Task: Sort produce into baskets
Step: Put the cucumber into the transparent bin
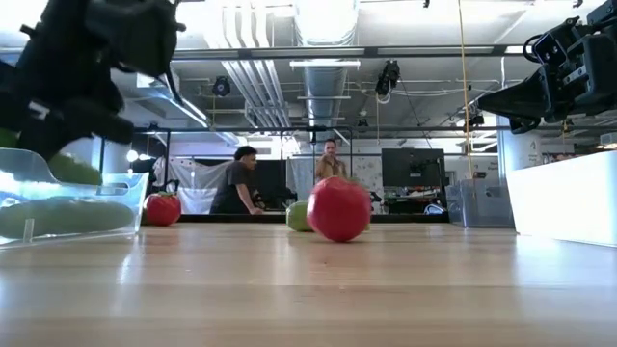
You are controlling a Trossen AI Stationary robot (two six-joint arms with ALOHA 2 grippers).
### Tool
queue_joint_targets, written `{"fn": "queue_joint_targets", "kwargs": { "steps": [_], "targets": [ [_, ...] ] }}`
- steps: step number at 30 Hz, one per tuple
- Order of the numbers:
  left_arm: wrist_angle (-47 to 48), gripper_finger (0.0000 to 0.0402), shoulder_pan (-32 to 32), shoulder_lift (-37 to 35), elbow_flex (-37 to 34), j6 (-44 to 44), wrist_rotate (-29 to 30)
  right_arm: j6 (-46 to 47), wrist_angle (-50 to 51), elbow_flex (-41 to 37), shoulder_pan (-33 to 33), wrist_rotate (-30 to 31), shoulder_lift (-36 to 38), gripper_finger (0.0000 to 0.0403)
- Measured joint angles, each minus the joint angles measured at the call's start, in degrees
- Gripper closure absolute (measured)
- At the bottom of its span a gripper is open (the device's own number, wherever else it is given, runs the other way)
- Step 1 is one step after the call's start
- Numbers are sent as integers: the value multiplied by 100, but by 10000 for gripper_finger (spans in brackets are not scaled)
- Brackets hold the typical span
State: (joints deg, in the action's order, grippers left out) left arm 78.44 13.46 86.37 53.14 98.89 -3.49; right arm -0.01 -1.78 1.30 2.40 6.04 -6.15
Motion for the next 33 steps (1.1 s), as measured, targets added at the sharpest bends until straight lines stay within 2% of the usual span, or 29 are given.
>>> {"fn": "queue_joint_targets", "kwargs": {
  "steps": [6, 10, 19, 26, 29, 33],
  "targets": [
    [-461, 250, -139, 0, -240, -391, 2, 0, 0, -2, 1, 0, 0, 390],
    [-477, 244, -149, 11, -244, -393, 240, 0, 2, 0, 2, 0, 0, 390],
    [-645, 181, -147, 13, -242, -782, 292, 0, 0, 0, 0, 0, 0, 390],
    [-331, 169, -195, 13, 36, -1374, 354, 0, 0, 0, 1, 0, 1, 390],
    [-59, 172, -195, 13, 475, -1653, 822, 0, 2, 0, 0, 0, 1, 390],
    [-218, 173, -193, 25, 1191, -2090, 2278, 0, 2, -1, -1, 0, 0, 390]
  ]
}}
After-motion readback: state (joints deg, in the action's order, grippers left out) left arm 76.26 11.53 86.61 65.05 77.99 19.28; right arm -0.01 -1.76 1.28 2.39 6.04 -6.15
